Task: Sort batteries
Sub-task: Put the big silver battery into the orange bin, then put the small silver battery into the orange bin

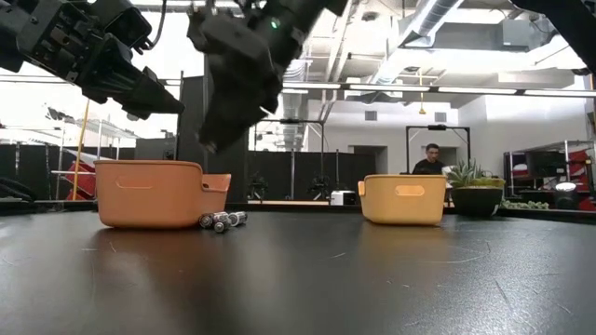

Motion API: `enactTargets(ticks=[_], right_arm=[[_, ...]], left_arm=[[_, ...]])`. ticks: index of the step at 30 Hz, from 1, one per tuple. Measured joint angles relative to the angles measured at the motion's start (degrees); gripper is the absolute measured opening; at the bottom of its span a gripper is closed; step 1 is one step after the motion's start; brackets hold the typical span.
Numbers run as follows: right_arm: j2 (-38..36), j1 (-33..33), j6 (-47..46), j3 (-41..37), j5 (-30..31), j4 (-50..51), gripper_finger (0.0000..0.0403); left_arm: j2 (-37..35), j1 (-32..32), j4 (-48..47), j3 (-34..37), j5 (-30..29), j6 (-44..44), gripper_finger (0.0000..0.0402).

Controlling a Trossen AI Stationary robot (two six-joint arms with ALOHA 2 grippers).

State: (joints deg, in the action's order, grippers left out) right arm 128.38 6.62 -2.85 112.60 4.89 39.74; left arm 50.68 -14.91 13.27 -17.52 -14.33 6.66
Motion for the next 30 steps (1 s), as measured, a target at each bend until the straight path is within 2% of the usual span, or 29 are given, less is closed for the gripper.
enactTargets(ticks=[4,12,16,23,30], right_arm=[[-0.1,0.2,-0.2,0.4,0.0,-6.3,0.0215],[-0.1,-0.6,0.1,0.4,0.1,-8.7,0.0316],[-0.1,-1.3,0.3,0.4,0.2,-8.6,0.0345],[-0.1,-1.1,0.5,-0.2,0.3,-0.2,0.0339],[-0.1,1.9,-4.9,-8.0,0.2,-0.7,0.0330]], left_arm=[[0.0,0.0,0.6,0.0,0.0,0.0,0.0132],[0.0,0.0,1.0,0.0,0.0,-0.9,0.0132],[0.0,0.0,1.1,0.0,0.0,-0.4,0.0132],[0.0,0.0,1.1,0.0,0.0,-0.1,0.0132],[0.0,0.3,1.2,0.0,0.0,-2.7,0.0132]])
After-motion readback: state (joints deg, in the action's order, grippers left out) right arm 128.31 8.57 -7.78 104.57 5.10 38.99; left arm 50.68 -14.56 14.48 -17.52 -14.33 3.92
